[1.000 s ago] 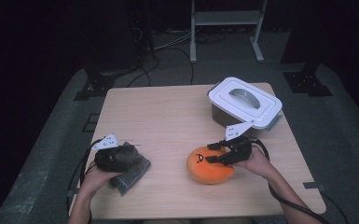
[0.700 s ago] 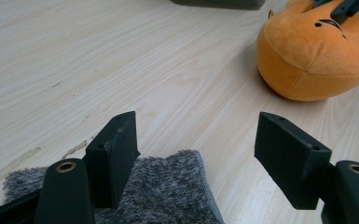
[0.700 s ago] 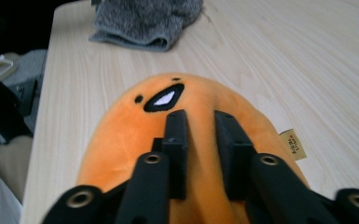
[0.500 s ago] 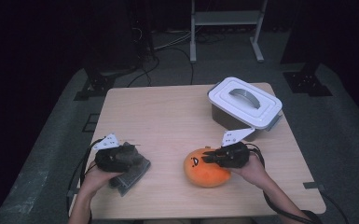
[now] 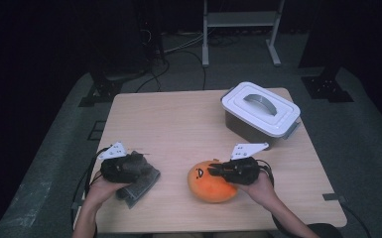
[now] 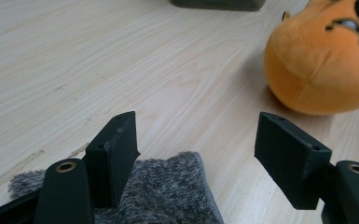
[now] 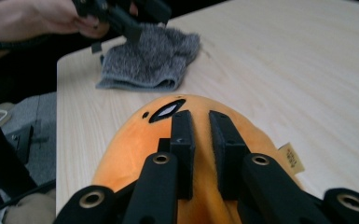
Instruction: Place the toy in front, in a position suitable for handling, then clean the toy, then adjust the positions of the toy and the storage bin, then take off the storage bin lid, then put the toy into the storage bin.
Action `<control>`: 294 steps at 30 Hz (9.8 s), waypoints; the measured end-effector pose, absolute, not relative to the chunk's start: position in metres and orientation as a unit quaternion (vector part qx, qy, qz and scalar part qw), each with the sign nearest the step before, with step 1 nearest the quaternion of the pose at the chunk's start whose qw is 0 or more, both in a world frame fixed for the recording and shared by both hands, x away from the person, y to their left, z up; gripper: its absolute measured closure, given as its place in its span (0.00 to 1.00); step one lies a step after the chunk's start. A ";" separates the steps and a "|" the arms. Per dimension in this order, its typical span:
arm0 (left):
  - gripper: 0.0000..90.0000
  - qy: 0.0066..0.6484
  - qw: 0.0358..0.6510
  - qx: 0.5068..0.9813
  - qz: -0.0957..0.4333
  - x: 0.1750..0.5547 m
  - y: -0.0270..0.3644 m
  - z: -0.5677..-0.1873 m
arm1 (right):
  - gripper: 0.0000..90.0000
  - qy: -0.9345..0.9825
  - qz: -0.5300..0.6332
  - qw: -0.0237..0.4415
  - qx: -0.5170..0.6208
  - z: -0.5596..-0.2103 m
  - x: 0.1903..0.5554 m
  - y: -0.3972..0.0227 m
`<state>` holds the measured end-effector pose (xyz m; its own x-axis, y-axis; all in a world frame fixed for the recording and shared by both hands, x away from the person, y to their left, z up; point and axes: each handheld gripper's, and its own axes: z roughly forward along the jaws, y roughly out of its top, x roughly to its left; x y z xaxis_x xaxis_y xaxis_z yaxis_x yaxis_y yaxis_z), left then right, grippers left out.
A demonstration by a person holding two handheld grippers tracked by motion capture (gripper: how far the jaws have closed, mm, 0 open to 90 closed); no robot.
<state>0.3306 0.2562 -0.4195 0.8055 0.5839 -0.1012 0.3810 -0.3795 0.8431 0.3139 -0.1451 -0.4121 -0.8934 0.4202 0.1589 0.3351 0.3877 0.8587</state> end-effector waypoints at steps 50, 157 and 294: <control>0.26 0.287 0.479 0.823 0.106 0.330 0.254 -0.419 | 0.39 0.822 0.501 0.085 0.257 -0.365 0.357 -0.221; 0.18 0.280 0.499 0.814 0.104 0.327 0.252 -0.415 | 0.32 0.805 0.460 0.191 0.321 -0.325 0.472 -0.285; 0.15 0.285 0.500 0.811 0.103 0.324 0.254 -0.412 | 0.73 0.875 0.462 0.070 0.128 -0.341 0.463 -0.121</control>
<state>0.3237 0.2538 -0.4118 0.8164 0.5655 -0.1169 0.3584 -0.3376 0.8704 0.4628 -0.1213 -0.3413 -0.9574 0.2886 -0.0035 0.1599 0.5404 0.8261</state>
